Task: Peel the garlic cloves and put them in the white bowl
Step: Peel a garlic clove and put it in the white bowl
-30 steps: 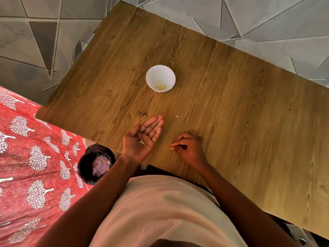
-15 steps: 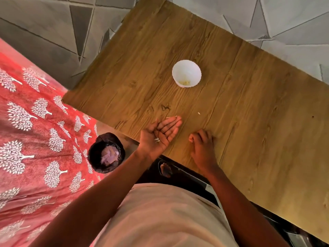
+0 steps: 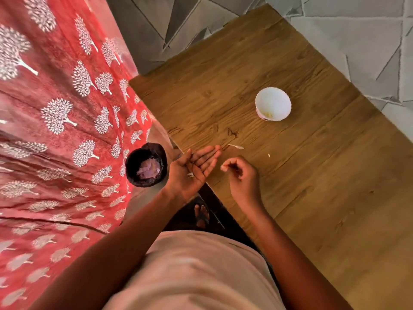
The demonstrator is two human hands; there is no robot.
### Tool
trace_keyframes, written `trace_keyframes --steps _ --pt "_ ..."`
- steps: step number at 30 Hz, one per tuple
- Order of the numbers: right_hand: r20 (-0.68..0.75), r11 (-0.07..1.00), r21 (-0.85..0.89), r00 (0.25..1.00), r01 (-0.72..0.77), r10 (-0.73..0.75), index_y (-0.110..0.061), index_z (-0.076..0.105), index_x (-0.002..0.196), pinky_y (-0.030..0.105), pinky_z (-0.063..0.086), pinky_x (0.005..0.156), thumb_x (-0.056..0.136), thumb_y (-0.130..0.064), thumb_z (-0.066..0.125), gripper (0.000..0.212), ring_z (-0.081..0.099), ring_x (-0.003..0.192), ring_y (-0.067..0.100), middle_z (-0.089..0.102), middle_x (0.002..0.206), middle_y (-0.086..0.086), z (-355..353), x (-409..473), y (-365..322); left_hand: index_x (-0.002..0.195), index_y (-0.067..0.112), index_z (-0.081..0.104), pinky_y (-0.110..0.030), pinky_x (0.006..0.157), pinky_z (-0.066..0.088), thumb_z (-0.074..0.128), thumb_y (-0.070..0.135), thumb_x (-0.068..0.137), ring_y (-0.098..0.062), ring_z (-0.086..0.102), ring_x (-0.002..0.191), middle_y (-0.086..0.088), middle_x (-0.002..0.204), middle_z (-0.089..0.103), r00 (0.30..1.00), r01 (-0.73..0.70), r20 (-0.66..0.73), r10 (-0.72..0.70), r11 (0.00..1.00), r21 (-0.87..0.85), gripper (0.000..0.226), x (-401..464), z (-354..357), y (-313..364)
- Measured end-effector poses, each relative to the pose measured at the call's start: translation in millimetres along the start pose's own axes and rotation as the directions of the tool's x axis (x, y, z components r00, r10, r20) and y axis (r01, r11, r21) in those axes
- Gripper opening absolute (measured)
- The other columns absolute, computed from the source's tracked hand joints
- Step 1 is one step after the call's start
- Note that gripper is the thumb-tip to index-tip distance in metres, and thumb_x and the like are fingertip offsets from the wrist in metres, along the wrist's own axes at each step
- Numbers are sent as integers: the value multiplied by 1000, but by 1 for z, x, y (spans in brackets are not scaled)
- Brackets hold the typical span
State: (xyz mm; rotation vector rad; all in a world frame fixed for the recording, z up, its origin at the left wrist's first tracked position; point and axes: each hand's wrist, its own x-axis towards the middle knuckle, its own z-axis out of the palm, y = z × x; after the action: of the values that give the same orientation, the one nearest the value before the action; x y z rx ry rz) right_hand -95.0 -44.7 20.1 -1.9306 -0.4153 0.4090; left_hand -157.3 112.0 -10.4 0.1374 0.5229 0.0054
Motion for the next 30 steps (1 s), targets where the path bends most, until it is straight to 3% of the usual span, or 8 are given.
trace_keyframes --steps 5,8,13,21,23,25,27,30 --pt "143 962 4 952 274 -272 -7 70 88 26 53 76 90 2 67 10 67 87 13 70 88 1 53 11 -30 123 -13 65 -38 109 49 32 33 105 -36 57 133 -28 142 57 990 -139 -13 138 990 -20 59 -12 -19 25" --pt "188 966 24 948 257 -257 -8 72 90 21 52 77 91 0 68 9 67 88 10 71 90 1 99 17 -37 120 -13 67 -42 123 31 36 33 103 -37 55 134 -28 139 59 972 -234 -54 231 971 -57 58 -18 -42 49" --pt "242 983 7 953 183 -180 -7 76 95 24 54 83 90 0 68 11 67 92 7 71 95 2 197 39 -14 121 -13 66 -45 117 41 38 36 100 -39 52 136 -29 143 55 927 -363 -132 350 928 -85 60 -3 -121 105" --pt "271 995 -96 961 -22 47 -11 78 97 33 56 85 89 0 70 17 68 93 9 74 96 -2 403 98 197 121 -14 61 -45 110 46 40 30 101 -39 64 122 -32 135 60 792 -473 -481 375 876 -96 53 128 -388 177" --pt "283 993 -119 959 7 27 -9 79 97 28 55 84 88 -1 70 16 68 89 8 76 95 3 451 116 247 119 -13 62 -47 118 37 46 33 89 -40 56 131 -33 140 56 769 -453 -530 357 889 -59 57 167 -455 194" --pt "302 989 -131 953 63 -21 -7 80 98 19 50 78 91 -11 68 14 64 83 5 77 93 7 499 131 293 117 -11 62 -46 121 32 41 38 94 -41 52 132 -32 134 57 757 -428 -556 343 903 -26 58 200 -518 206" --pt "370 984 -140 928 109 -50 -6 79 103 22 45 78 95 -22 61 25 66 87 13 77 98 10 538 144 335 112 -5 61 -40 102 46 23 39 106 -37 61 107 -24 108 65 736 -421 -588 336 907 -9 59 228 -571 214" --pt "603 962 -252 795 110 67 -8 72 123 35 43 100 103 -25 52 33 62 120 28 70 126 14 586 158 402 110 3 61 -39 81 50 16 45 110 -30 59 85 -18 93 59 692 -425 -628 357 904 45 62 250 -611 227"
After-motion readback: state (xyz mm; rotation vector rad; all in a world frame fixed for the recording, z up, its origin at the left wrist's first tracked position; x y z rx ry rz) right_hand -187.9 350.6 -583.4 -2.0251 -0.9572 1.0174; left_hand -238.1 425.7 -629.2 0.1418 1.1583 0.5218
